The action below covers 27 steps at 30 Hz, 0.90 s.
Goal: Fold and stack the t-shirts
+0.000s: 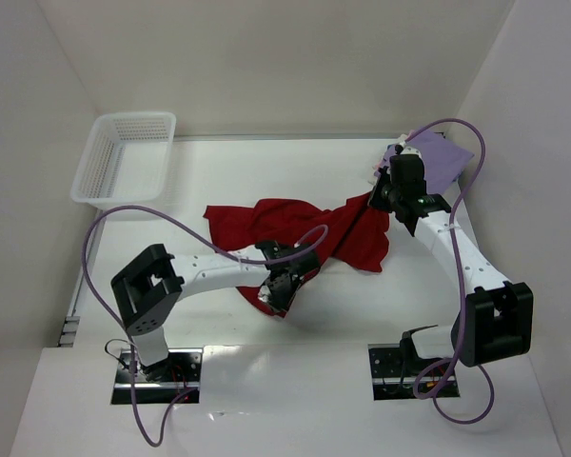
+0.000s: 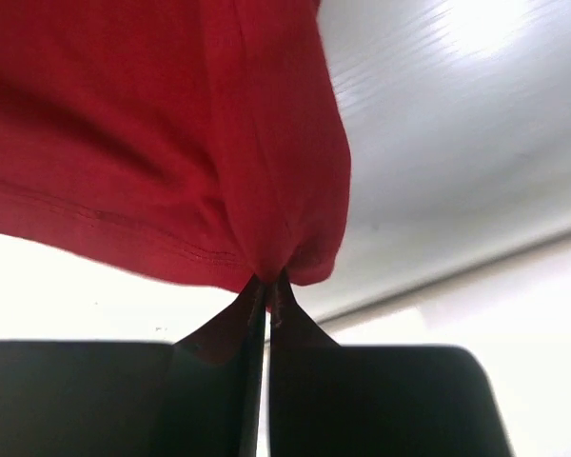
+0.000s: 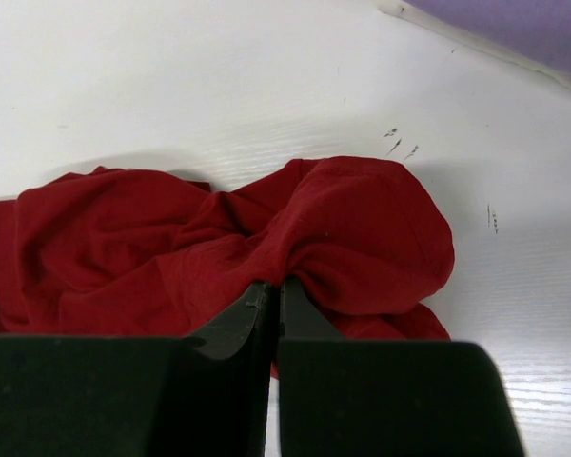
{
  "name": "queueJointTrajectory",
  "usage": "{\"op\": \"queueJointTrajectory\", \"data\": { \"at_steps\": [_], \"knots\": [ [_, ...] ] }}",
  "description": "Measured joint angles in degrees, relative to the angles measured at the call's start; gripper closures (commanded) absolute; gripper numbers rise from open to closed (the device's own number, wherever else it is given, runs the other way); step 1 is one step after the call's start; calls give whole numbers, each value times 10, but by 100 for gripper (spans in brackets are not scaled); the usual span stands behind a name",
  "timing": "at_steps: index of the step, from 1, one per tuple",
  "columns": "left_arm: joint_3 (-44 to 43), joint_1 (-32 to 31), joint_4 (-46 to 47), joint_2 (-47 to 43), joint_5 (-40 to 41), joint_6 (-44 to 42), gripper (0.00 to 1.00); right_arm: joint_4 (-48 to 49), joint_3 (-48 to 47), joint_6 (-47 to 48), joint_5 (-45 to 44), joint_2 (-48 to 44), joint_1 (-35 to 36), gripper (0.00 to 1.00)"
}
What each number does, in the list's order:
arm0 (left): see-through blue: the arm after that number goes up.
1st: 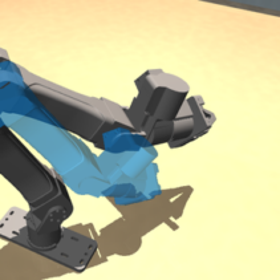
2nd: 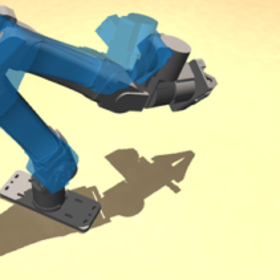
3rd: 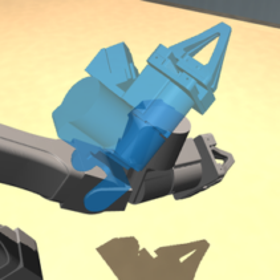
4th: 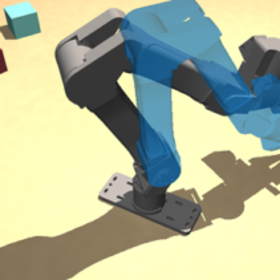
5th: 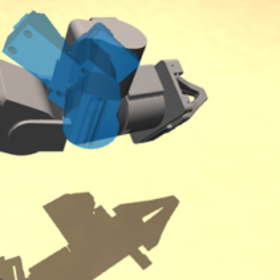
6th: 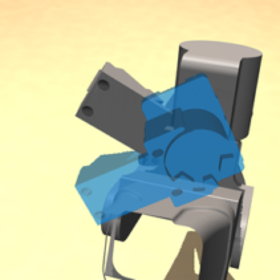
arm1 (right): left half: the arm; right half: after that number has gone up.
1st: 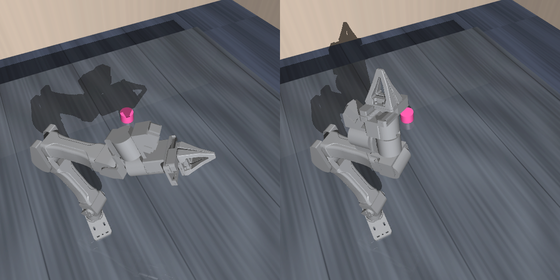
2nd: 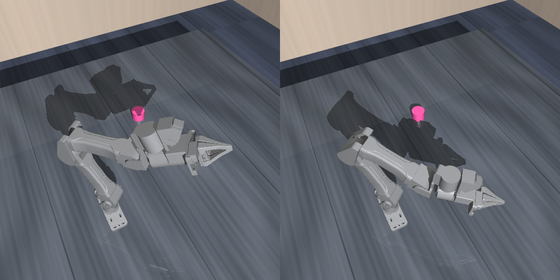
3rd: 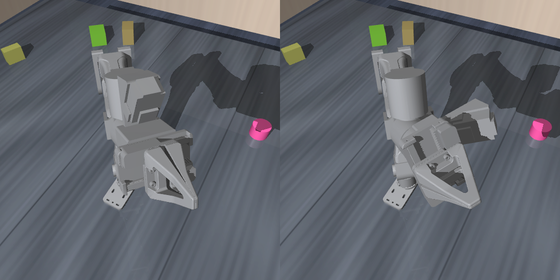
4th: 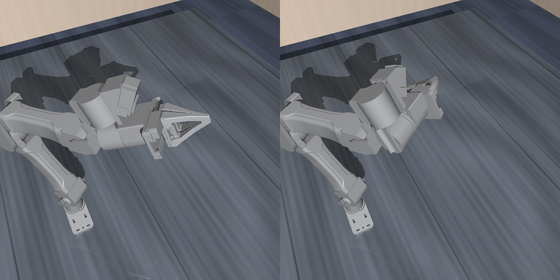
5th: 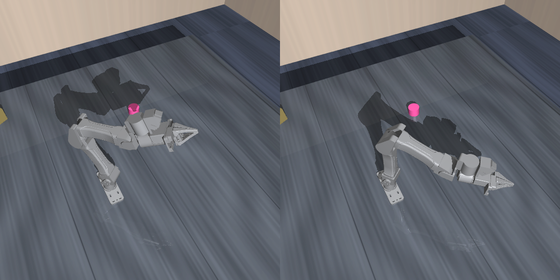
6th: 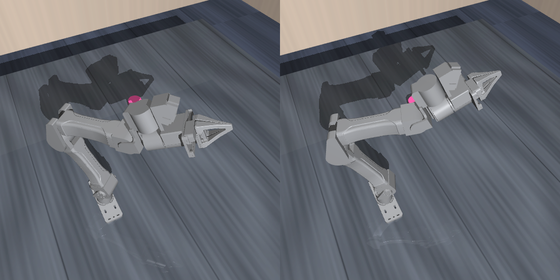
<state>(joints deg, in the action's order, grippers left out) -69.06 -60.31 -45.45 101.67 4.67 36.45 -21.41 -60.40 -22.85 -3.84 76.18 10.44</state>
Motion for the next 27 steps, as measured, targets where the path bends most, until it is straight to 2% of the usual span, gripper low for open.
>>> {"op": "queueJointTrajectory", "data": {
  "at_steps": [9, 10, 12, 17, 22, 24, 25, 27],
  "knots": [
    [-32, 0, -33, -78, 22, 7, 99, 0, 0, 0, 0, 0, 0, 100],
    [-32, 0, -41, -82, 30, 14, 91, 0, 0, 0, 0, 0, 0, 100],
    [-32, 1, -59, -89, 47, 30, 81, 0, 0, 0, 1, 0, 0, 100],
    [-10, 25, -75, -105, 73, 61, 81, 0, 0, 0, 2, 0, 0, 100],
    [1, 86, -76, -104, 92, 73, 77, 3, 0, 0, 3, 0, 0, 100],
    [1, 104, -68, -104, 92, 71, 74, 4, 0, 0, 5, 0, 0, 100],
    [1, 112, -61, -104, 90, 68, 66, 4, 0, 0, 6, 0, 0, 100],
    [5, 121, -43, -104, 82, 56, 61, 4, 0, 0, 6, 0, 0, 100]
  ]
}}
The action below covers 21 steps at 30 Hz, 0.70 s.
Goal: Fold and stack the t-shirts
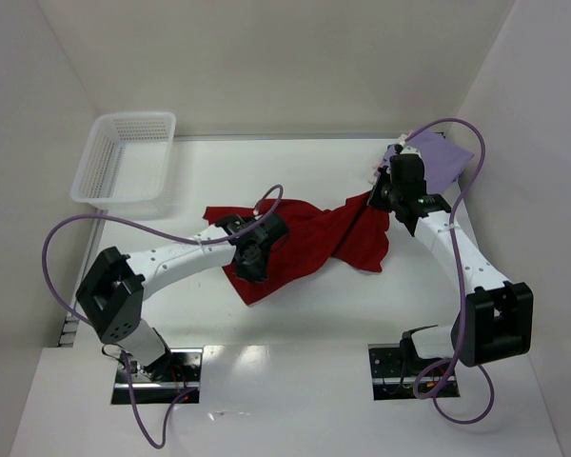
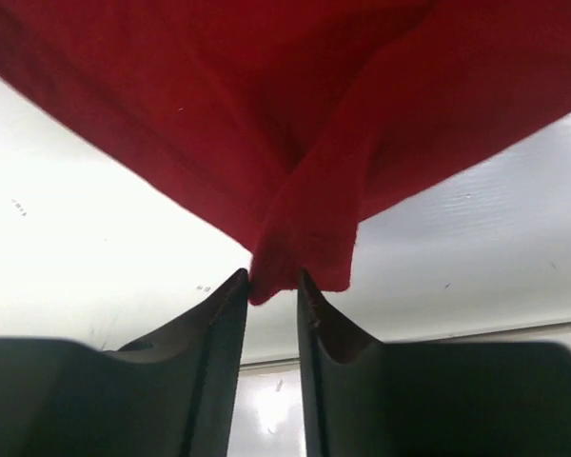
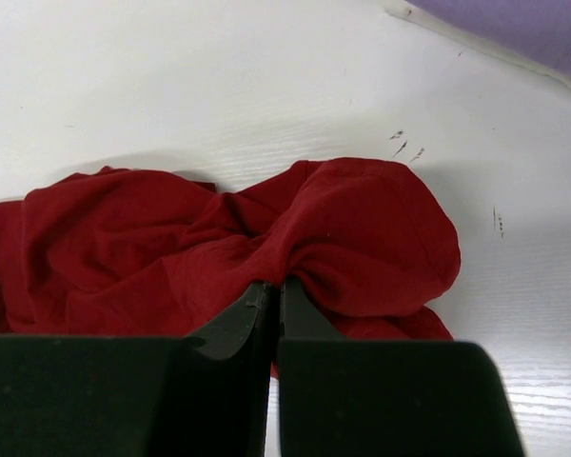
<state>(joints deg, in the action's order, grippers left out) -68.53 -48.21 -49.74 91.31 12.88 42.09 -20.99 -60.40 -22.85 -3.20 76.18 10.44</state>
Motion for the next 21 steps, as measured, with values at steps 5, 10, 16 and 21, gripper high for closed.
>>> {"op": "queueJointTrajectory", "data": {
  "at_steps": [5, 10, 16, 21],
  "knots": [
    [4, 1, 22, 19, -18, -19, 54, 0, 0, 0, 0, 0, 0, 100],
    [14, 1, 33, 48, -28, -31, 54, 0, 0, 0, 1, 0, 0, 100],
    [30, 2, 42, 49, -34, -30, 49, 0, 0, 0, 1, 0, 0, 100],
    [39, 15, 42, 46, -36, -28, 41, 0, 0, 0, 1, 0, 0, 100]
  ]
}}
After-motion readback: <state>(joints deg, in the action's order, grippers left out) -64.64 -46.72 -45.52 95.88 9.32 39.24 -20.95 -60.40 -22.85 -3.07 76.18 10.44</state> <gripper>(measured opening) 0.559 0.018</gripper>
